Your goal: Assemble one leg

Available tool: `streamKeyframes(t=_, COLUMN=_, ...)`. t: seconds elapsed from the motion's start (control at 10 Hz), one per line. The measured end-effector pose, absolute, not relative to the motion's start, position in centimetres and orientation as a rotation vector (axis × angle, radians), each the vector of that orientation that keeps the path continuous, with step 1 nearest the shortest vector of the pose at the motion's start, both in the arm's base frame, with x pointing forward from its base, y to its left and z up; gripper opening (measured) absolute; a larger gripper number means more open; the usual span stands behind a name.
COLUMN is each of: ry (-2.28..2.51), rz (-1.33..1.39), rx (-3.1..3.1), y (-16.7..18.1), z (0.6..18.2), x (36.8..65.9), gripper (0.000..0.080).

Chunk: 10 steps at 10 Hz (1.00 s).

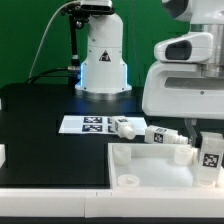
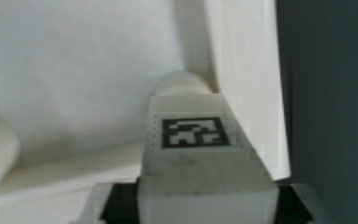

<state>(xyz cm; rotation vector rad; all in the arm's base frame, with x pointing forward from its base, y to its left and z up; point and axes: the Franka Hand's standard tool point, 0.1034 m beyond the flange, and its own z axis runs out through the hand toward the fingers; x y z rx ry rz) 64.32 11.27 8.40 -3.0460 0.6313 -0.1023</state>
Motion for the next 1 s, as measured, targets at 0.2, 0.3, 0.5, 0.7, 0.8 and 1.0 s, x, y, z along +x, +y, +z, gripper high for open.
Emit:
streamKeyframes(t=0.2, ry=1.111, rz=-0.076, rx=-2.873, y=10.92, z=8.32, x=64.37, gripper=0.0285)
streamKeyframes(t=0.3, ry=1.302, rz=-0.055, rx=-2.776, y=10.8, z=8.35, x=64.39, gripper=0.0285)
streamKeyframes(t=0.5, ry=1.628, rz=-0.023, rx=-2.582, y=10.57, z=8.31, x=64.33, gripper=0.0285)
streamKeyframes(t=0.7, ry=1.684, rz=-0.017, rx=-2.542, y=10.5, z=8.3, x=64.32, gripper=0.0286)
streamKeyframes(t=0.8, ry=1.643, rz=-0.019, rx=-2.568, y=10.51, z=8.3, x=64.32, gripper=0.0418)
streamKeyframes(t=1.0, ry=1.376, rz=-0.035, rx=-2.736, y=10.66, z=8.28, x=64.24, gripper=0.0551)
